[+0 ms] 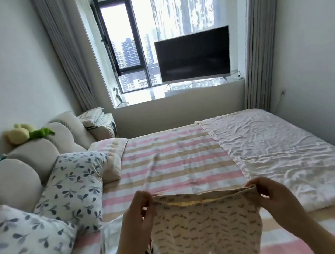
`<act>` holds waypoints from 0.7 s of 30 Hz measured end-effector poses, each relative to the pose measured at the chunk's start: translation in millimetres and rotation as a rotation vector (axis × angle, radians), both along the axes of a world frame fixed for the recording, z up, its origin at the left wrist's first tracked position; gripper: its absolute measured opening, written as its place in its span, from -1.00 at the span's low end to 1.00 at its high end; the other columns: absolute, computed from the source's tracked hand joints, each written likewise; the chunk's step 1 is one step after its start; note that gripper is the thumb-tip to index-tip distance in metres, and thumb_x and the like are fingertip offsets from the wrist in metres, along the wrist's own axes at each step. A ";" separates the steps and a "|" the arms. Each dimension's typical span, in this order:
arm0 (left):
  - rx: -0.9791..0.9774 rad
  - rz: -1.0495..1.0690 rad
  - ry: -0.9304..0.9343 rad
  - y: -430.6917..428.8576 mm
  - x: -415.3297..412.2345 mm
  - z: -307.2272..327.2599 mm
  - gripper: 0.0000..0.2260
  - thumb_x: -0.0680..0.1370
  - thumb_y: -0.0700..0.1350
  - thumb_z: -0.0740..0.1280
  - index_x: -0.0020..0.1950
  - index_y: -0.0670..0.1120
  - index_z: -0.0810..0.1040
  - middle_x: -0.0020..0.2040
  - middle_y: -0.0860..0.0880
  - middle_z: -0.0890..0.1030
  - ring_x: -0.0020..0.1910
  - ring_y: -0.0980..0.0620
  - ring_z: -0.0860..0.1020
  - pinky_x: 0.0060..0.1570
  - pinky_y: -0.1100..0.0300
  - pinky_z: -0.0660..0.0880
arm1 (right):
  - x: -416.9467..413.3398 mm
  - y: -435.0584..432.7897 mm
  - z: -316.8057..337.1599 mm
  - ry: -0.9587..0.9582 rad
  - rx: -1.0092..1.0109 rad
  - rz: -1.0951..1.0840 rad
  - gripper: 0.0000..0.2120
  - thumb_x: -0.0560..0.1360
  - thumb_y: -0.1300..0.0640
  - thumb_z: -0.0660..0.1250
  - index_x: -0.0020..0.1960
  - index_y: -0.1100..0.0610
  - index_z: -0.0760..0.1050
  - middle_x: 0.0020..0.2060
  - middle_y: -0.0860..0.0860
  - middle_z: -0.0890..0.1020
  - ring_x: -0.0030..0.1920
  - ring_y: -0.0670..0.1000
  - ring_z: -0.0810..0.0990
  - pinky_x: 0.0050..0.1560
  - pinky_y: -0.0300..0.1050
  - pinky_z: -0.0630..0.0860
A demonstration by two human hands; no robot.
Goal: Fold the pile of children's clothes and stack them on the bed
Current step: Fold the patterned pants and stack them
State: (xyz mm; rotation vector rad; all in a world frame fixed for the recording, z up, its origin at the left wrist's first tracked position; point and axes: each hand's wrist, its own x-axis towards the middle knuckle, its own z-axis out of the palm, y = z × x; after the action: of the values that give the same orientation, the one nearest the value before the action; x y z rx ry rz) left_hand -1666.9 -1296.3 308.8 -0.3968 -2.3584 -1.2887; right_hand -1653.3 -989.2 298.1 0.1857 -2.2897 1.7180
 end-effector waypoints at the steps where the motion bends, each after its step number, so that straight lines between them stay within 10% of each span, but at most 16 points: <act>1: -0.027 0.003 -0.007 -10.2 7.9 8.3 -0.68 0.48 -0.43 0.27 -0.21 0.01 0.45 -0.32 0.17 0.55 -0.32 0.25 0.50 -0.32 0.46 0.38 | 4.2 -9.4 7.3 -0.012 -0.025 0.017 -0.80 0.43 0.37 0.36 -0.22 0.09 0.57 -0.33 -0.01 0.63 -0.31 -0.13 0.57 -0.30 -0.37 0.45; 13: 0.061 -0.001 -0.301 -80.4 67.3 52.4 -0.84 0.36 -0.32 0.47 -0.20 -0.09 0.58 -0.37 0.02 0.58 -0.37 0.17 0.53 -0.36 0.37 0.47 | 44.1 -87.6 35.5 -0.311 -0.337 0.082 -0.87 0.49 0.18 0.33 -0.13 0.25 0.59 -0.40 0.05 0.61 -0.39 0.01 0.60 -0.43 -0.18 0.51; 21: 0.648 0.239 -0.382 -31.1 112.6 14.1 -0.85 0.46 -0.37 0.33 -0.07 -0.16 0.45 -0.15 -0.17 0.52 -0.36 0.02 0.57 -0.38 0.26 0.54 | 76.3 -156.2 30.4 -0.121 -0.153 -0.183 -0.83 0.40 0.33 0.37 -0.30 0.22 0.41 -0.44 0.09 0.47 -0.40 0.07 0.46 -0.31 0.02 0.54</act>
State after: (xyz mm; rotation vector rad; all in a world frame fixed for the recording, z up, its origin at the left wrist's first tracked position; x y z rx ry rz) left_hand -1554.3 -1327.4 322.8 0.3467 -2.0066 -2.0207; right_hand -1577.1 -1145.4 328.6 -0.1577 -2.1667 1.8419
